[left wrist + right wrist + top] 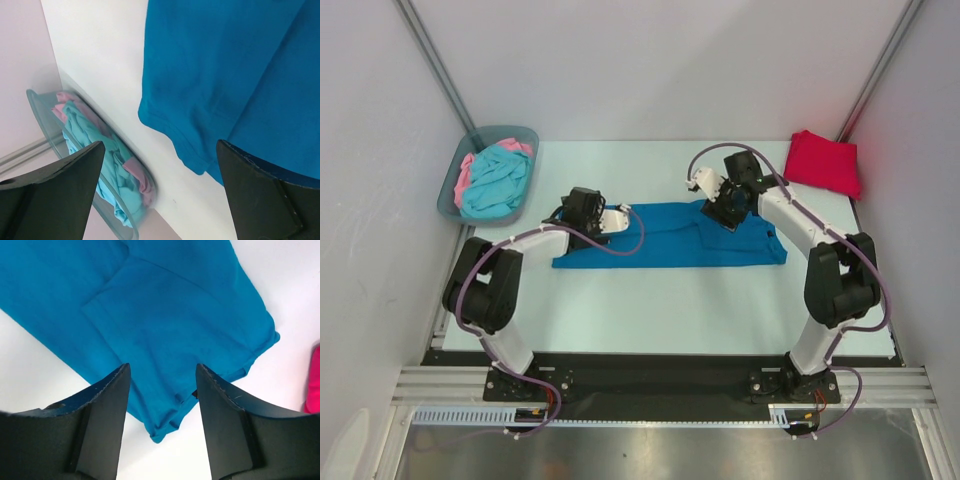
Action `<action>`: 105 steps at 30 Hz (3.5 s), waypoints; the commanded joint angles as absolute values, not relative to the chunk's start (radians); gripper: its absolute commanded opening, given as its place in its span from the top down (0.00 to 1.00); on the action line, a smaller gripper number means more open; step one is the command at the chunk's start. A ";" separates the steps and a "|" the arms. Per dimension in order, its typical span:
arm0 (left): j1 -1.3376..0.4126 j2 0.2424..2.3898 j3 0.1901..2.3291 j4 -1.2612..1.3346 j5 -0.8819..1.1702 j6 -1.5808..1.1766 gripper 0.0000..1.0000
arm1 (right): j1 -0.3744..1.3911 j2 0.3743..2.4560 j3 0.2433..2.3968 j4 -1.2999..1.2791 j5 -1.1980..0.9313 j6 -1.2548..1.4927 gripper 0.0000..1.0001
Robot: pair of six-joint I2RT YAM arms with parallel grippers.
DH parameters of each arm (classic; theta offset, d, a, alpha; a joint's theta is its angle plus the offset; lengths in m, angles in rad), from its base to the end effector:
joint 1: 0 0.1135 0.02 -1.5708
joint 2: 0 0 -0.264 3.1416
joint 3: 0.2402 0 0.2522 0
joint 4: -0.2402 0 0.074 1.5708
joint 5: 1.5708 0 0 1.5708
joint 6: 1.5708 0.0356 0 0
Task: Fold and stack the t-shirts
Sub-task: Fold the tshirt
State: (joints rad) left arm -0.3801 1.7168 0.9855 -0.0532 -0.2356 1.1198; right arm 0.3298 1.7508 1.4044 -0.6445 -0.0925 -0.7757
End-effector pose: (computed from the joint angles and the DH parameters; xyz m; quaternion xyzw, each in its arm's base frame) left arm 0.3352 -0.1250 0.1790 0.5923 0.7019 0.2387 0.3155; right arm 0.3566 0.1255 0.2549 -0.5138 0.8077 -0.0199 0.2883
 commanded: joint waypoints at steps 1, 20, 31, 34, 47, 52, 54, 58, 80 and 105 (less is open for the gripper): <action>-0.371 1.649 0.963 -0.005 -0.253 1.138 0.00 | 0.324 1.744 1.437 -0.672 -0.072 -0.820 0.40; -0.367 1.471 0.781 -0.017 -0.114 1.337 0.00 | 0.390 1.560 1.178 -0.762 0.000 -1.002 0.39; -0.330 1.419 0.650 -0.064 0.040 1.627 0.00 | 0.391 1.493 1.042 -0.769 0.051 -1.109 0.39; -0.324 1.445 0.660 -0.080 0.060 1.646 0.00 | 0.391 1.479 1.020 -0.759 0.058 -1.127 0.39; -0.321 1.422 0.951 -0.732 0.179 1.408 0.00 | 0.387 1.439 1.028 -0.813 0.071 -1.103 0.40; -0.321 1.393 0.908 -0.825 0.175 1.423 0.00 | 0.379 1.443 1.026 -0.805 0.077 -1.112 0.40; -0.321 1.370 0.842 -0.763 0.155 1.431 0.00 | 0.370 1.459 1.035 -0.798 0.077 -1.117 0.40; -0.325 1.379 0.736 -0.551 0.083 1.428 0.00 | 0.362 1.485 1.063 -0.795 0.077 -1.117 0.41; -0.319 1.534 0.712 -0.259 -0.012 1.381 0.00 | 0.324 1.511 1.045 -0.784 0.074 -1.138 0.44; -0.314 1.554 0.787 -0.367 0.026 1.394 0.33 | 0.258 1.598 0.847 -0.503 0.109 -1.169 0.49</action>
State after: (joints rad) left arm -0.3199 1.5379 0.7647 -0.3168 -0.0299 1.4044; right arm 0.2806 1.5642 0.8574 -0.6144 0.0849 -1.1572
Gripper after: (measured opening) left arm 0.670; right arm 0.509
